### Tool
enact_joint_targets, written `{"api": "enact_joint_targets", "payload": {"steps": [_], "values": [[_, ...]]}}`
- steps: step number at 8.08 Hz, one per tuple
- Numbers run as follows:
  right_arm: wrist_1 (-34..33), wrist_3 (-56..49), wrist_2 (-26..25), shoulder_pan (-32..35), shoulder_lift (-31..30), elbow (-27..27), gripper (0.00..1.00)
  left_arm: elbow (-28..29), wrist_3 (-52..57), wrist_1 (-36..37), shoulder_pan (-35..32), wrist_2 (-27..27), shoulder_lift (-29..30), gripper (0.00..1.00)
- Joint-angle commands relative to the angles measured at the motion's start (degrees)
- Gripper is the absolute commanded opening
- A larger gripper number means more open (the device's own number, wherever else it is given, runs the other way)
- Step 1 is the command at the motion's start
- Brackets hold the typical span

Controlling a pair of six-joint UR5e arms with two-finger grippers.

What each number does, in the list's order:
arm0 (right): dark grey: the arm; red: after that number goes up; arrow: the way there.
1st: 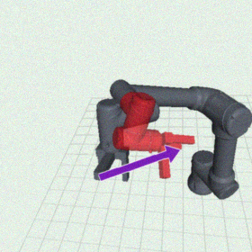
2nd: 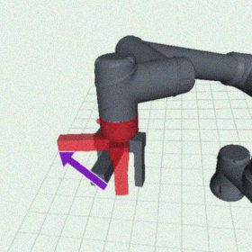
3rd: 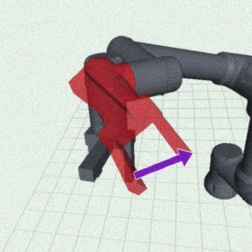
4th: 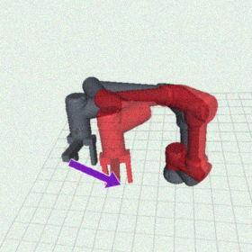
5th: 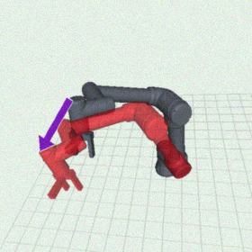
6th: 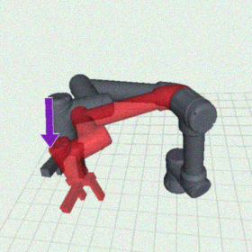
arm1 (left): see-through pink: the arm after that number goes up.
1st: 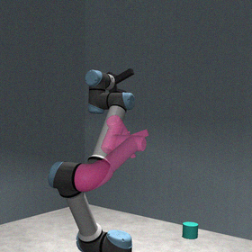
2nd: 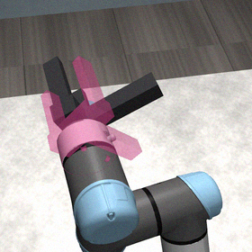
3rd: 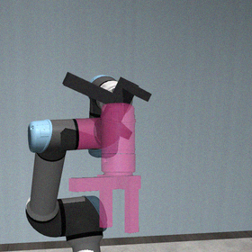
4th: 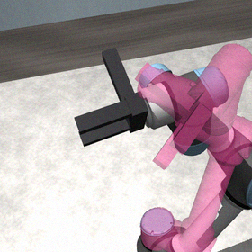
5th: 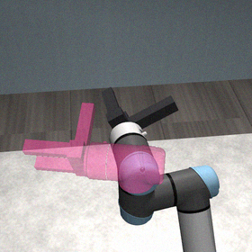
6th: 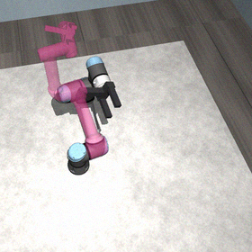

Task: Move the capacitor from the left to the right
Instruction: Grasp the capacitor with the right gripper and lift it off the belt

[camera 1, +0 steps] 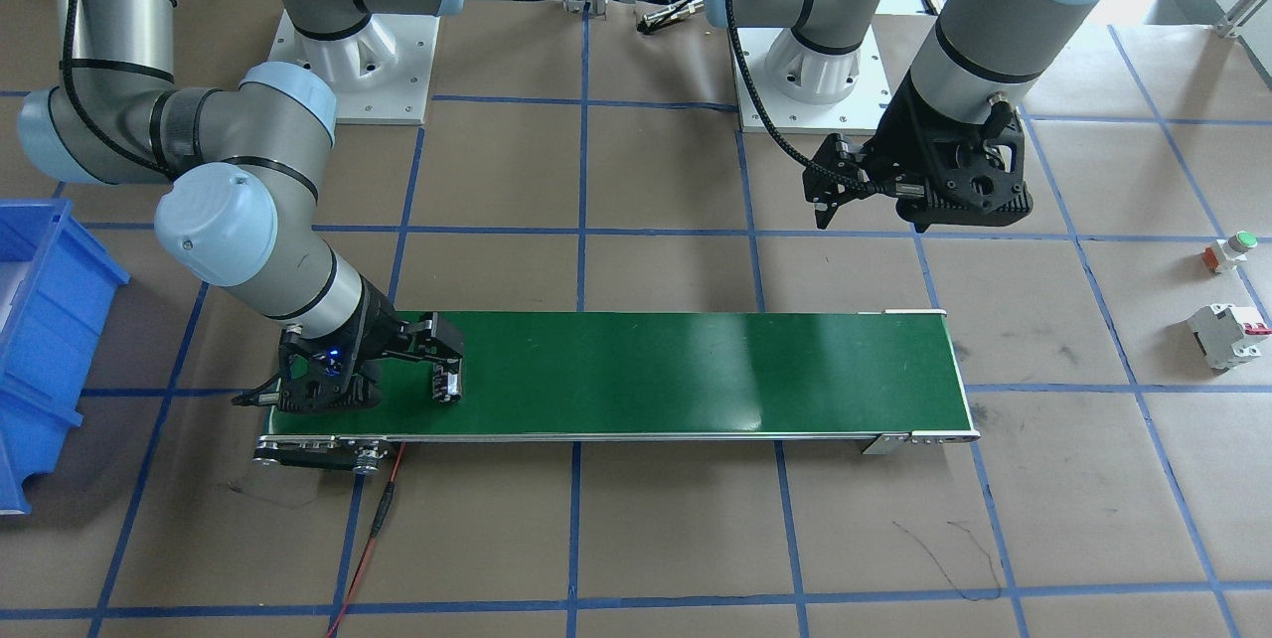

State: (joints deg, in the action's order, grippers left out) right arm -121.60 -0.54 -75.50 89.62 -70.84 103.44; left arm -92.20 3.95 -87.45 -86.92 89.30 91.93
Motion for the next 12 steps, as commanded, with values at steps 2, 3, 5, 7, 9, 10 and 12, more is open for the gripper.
{"api": "enact_joint_targets", "payload": {"steps": [2, 3, 5, 7, 9, 10, 12], "values": [[-0.2, 0.0, -0.3, 0.0, 0.2, 1.9, 0.91, 0.0, 0.0, 0.0, 0.0, 0.0, 0.0, 1.00], [-0.2, 0.0, -1.0, 0.0, 0.1, 1.9, 0.67, 0.0, 0.0, 0.0, 0.0, 0.0, 0.0, 1.00], [0.5, -0.2, -1.4, -0.2, -0.2, 1.3, 0.12, 0.0, 0.0, 0.0, 0.0, 0.0, 0.0, 1.00], [3.7, -1.0, -1.6, -2.2, -1.7, -0.3, 0.00, 0.0, 0.0, 0.0, 0.0, 0.0, -0.1, 1.00], [9.7, -4.0, -4.8, -3.0, -2.5, -5.2, 0.00, 0.0, 0.0, 0.0, 0.0, 0.0, -0.1, 1.00], [10.1, -5.4, -5.9, -4.7, -3.0, -6.0, 0.00, 0.0, 0.0, 0.0, 0.0, 0.0, -0.1, 1.00], [14.9, -10.5, -9.6, -9.4, -5.8, -7.2, 0.00, 0.0, 0.0, 0.1, 0.0, 0.0, -0.1, 1.00]]}}
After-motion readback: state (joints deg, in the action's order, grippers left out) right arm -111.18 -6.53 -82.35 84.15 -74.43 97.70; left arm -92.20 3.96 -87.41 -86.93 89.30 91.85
